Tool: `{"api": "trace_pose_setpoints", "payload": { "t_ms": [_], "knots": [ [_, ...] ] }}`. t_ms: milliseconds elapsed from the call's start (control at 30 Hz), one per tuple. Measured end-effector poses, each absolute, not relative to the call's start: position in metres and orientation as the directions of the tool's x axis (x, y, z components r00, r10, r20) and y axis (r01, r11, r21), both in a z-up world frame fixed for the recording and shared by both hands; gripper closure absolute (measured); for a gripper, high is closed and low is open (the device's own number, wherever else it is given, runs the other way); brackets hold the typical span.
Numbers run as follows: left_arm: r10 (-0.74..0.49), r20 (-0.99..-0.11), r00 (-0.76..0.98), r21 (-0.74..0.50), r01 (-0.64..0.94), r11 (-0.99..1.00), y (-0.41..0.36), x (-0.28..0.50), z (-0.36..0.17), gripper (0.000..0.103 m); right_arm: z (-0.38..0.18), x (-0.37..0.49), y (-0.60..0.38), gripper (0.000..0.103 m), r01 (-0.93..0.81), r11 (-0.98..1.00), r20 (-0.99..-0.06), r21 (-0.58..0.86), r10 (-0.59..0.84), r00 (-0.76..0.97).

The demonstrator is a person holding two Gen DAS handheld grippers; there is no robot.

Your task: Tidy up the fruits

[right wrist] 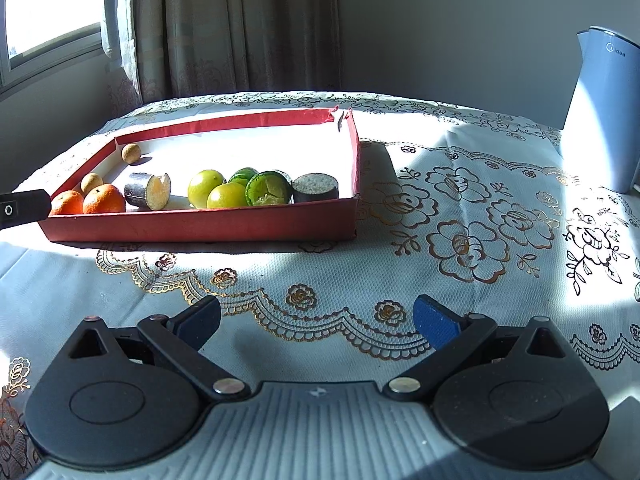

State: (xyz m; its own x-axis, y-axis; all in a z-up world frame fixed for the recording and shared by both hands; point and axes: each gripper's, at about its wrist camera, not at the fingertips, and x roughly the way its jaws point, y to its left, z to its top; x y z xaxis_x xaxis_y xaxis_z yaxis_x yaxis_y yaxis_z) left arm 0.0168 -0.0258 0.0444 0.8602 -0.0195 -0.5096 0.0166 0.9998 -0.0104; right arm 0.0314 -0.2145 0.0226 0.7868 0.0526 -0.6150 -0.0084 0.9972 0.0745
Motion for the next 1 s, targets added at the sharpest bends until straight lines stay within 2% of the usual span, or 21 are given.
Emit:
{"api": "trace_pose_setpoints", "payload": {
  "t_ms": [200,333,600,1000],
  "knots": [
    [0.026,-0.559,0.828,0.047,0.001,0.999,-0.029,0.022,0.023,0.0,0.024,0.031,-0.178,0.0,0.002,0.999,-0.601,0.034,0.019,0.799],
    [0.019,-0.587,0.809,0.024,-0.006,1.0,-0.023,0.026,0.013,0.0,0.025,0.032,-0.168,0.0,0.032,0.999,-0.587,0.015,-0.017,0.809],
    [-0.006,-0.569,0.822,0.001,0.009,1.0,-0.022,0.024,0.016,0.0,0.031,0.025,-0.168,0.0,0.06,0.998,-0.508,0.037,-0.033,0.861],
    [-0.017,-0.555,0.832,-0.016,0.01,1.0,-0.02,0.023,0.018,0.0,0.03,0.026,-0.168,0.0,0.057,0.997,-0.508,0.05,-0.024,0.861]
  ]
}}
